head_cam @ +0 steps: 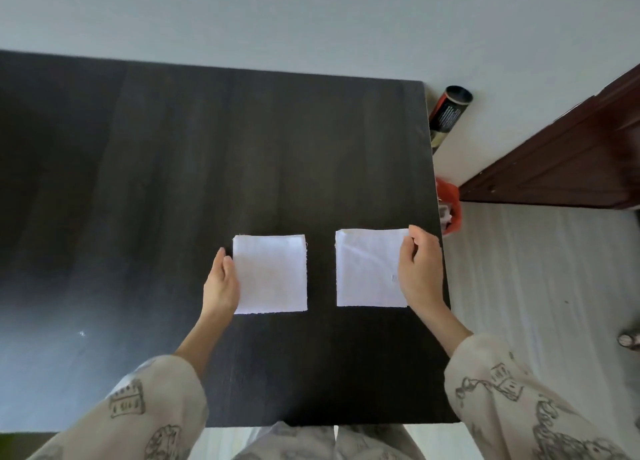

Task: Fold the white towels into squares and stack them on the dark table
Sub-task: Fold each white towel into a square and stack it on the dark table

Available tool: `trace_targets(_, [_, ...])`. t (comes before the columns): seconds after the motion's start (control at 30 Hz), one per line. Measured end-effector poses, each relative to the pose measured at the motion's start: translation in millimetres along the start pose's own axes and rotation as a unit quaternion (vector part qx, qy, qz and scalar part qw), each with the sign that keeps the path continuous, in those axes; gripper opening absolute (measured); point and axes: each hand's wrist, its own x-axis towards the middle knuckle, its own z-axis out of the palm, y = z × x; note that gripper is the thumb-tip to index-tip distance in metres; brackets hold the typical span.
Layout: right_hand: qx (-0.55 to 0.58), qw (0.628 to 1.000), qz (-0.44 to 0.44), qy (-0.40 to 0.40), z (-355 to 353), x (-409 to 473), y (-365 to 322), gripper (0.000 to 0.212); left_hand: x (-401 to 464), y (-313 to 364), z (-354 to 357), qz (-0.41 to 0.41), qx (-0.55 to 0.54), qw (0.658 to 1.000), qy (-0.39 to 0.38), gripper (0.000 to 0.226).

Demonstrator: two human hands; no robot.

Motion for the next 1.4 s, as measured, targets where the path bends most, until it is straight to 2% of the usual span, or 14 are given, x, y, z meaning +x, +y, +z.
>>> trace_targets(0.1, [0.055, 0.988, 0.126, -0.067, 3, 5, 24, 0.029, -1, -1, 5, -0.005, 0.0, 1.0, -0.013, 0.045])
trace_targets(0.23, [0.117, 0.963, 0.188, -0.152, 6, -4, 25, 0.042, -7, 3, 10, -0.009, -0.005, 1.0, -0.027, 0.032])
trace_targets(0.3, [0.151, 0.951, 0.213, -0.164, 6, -7, 17, 0.047, -7, 6, 11, -0.01, -0.007, 0.999, -0.036, 0.032])
trace_targets(0.5, [0.189, 0.933, 0.236, -0.197, 7, -8, 1, 0.048, -3, 13, 15, 0.008, 0.009, 0.997, -0.079, 0.033])
trace_targets(0.7, [0.196, 0.924, 0.221, -0.241, 11, -14, -14, 0.046, -4, 22, 23, 0.007, 0.009, 0.992, -0.124, 0.04])
trace_targets(0.8, [0.209, 0.92, 0.234, -0.236, 5, -14, -11, 0.044, -1, 21, 19, -0.009, 0.001, 0.99, -0.138, 0.052])
trace_targets(0.9, [0.21, 0.919, 0.248, -0.222, 2, -14, -9, 0.041, 5, 11, 15, -0.033, -0.008, 0.992, -0.124, 0.067])
trace_targets(1.03, [0.212, 0.912, 0.265, -0.23, 4, -19, -7, 0.045, -4, 13, 18, -0.03, -0.026, 0.992, -0.118, 0.05])
trace_targets(1.1, [0.215, 0.911, 0.289, -0.202, 4, -22, -7, 0.045, -11, 16, 19, -0.042, -0.06, 0.996, -0.055, 0.039])
trace_targets(1.17, [0.22, 0.905, 0.33, -0.154, 3, -27, -6, 0.043, -13, 16, 19, -0.106, -0.154, 0.981, 0.046, 0.034])
trace_targets(1.23, [0.258, 0.872, 0.403, -0.104, 3, -36, -2, 0.042, -22, 17, 15, -0.192, -0.256, 0.943, 0.097, 0.036])
trace_targets(1.27, [0.303, 0.834, 0.452, -0.089, 3, -41, -1, 0.042, -28, 18, 14, -0.227, -0.294, 0.923, 0.097, 0.032])
trace_targets(1.33, [0.412, 0.73, 0.54, -0.073, 0, -48, -4, 0.049, -39, 15, 14, -0.296, -0.366, 0.88, 0.059, 0.027])
trace_targets(1.4, [0.488, 0.644, 0.585, -0.073, -5, -51, -11, 0.056, -50, 16, 15, -0.34, -0.407, 0.848, 0.005, 0.027])
